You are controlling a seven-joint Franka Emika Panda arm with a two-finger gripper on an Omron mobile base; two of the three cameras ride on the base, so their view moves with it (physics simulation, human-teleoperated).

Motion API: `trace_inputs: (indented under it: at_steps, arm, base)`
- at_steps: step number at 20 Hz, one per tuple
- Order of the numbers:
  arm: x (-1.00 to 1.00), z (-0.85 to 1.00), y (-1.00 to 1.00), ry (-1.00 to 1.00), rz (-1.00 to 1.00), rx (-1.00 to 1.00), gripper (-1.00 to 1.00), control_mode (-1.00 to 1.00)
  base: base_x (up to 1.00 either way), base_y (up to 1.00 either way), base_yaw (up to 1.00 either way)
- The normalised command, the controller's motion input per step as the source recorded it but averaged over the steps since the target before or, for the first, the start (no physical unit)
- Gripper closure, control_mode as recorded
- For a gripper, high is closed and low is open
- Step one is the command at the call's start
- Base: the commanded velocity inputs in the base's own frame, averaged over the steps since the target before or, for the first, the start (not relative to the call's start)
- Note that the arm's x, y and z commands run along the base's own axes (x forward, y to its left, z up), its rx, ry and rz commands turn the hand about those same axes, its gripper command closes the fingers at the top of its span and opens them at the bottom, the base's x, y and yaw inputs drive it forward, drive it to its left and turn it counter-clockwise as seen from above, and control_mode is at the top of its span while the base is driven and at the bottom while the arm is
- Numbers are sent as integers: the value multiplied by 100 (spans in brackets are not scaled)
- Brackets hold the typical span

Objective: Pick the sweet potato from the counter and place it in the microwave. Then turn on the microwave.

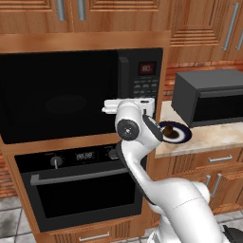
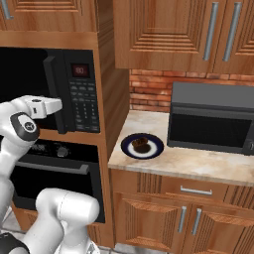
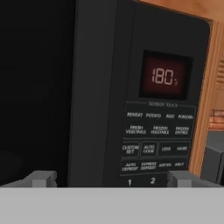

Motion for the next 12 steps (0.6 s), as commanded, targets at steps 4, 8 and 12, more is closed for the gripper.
trace_inputs:
  at_steps: [4,8,12]
  arm:
    - [18,-1,0,-4,0,0,-100,-100]
    - [20,-3,0,-3,0,0,-100,-100]
    - [23,-5,0,-3,0,0,-100,-100]
  base:
    - [0,0,0]
    - [0,0,0]
    - [0,0,0]
